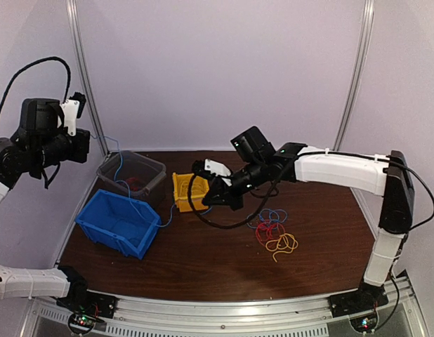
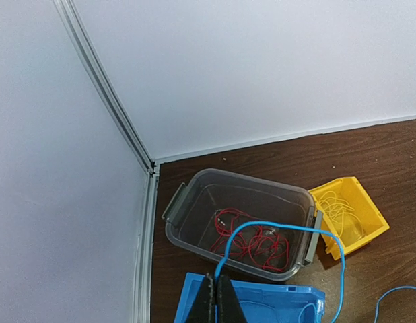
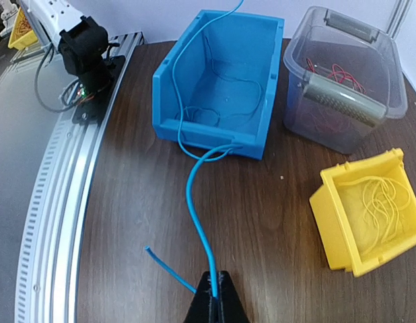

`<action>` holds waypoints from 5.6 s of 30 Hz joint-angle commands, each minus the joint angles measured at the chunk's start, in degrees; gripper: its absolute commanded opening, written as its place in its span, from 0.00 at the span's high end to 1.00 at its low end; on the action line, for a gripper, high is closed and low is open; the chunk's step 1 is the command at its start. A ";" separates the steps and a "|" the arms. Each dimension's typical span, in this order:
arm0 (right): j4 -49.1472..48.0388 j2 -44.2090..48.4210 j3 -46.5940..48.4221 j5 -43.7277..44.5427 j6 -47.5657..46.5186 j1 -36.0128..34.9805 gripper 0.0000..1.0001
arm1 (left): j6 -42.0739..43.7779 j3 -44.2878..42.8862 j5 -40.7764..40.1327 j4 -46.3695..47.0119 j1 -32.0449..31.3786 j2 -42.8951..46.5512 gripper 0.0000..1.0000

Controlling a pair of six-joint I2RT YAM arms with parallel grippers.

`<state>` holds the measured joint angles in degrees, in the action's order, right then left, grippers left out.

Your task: Untangle the cables

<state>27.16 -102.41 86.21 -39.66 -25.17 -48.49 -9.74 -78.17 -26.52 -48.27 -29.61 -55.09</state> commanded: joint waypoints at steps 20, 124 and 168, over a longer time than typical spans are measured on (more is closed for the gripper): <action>-20.97 -44.91 50.71 4.02 27.83 -10.72 0.93 | -2.34 3.97 -13.49 1.74 0.43 4.60 1.00; 6.84 0.59 -21.91 7.79 -5.83 34.52 0.58 | -17.64 9.06 21.48 56.42 -29.78 -46.21 0.42; 24.38 26.66 11.02 -6.90 -1.65 30.14 1.00 | -9.74 15.75 26.52 84.45 -30.16 -51.22 0.36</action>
<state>50.57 -78.17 92.53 -42.04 -28.34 -18.02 -22.41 -62.13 -1.41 28.88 -59.72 -103.90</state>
